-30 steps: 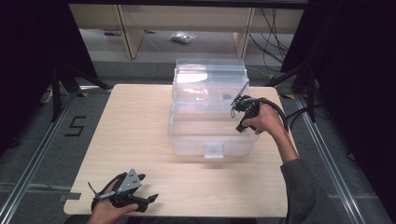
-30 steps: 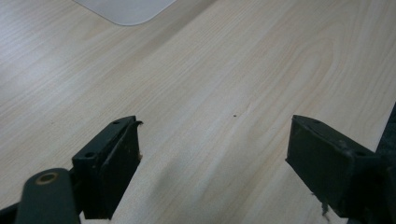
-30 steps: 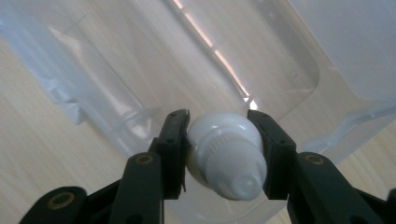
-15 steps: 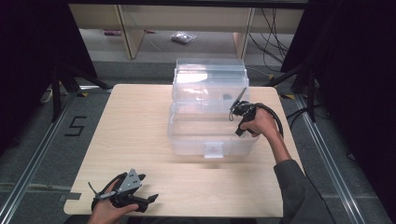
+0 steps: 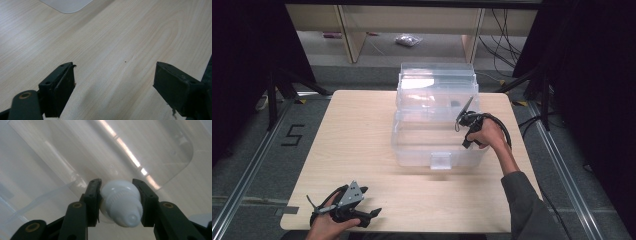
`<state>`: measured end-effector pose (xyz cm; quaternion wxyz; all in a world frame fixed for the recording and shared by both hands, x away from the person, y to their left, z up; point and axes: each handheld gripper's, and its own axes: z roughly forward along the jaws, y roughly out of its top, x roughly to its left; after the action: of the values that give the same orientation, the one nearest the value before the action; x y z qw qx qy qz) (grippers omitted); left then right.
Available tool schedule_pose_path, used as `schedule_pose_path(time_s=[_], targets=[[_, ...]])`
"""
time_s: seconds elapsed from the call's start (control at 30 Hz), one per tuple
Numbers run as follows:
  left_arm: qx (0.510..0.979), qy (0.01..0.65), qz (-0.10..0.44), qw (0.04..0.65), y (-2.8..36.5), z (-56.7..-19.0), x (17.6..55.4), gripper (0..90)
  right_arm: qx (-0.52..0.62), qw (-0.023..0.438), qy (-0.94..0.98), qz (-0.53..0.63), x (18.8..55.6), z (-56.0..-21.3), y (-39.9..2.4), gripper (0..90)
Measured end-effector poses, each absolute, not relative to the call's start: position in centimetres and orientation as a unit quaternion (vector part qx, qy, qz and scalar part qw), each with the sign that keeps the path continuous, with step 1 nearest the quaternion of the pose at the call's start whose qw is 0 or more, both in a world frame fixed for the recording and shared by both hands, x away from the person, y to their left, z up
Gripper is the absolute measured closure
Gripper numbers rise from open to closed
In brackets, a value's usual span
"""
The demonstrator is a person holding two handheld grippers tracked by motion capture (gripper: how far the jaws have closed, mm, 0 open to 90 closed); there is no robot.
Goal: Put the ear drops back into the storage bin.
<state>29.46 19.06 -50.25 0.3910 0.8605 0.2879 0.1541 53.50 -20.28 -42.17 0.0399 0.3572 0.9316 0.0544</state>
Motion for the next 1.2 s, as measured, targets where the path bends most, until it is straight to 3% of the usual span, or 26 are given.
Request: schedule_pose_path(time_s=[1.2], targets=[[0.861,0.288,0.155,0.391,19.1,-50.2,29.5,16.7,0.369,0.026,0.929,0.026,54.3,-44.1,-19.6,60.0]])
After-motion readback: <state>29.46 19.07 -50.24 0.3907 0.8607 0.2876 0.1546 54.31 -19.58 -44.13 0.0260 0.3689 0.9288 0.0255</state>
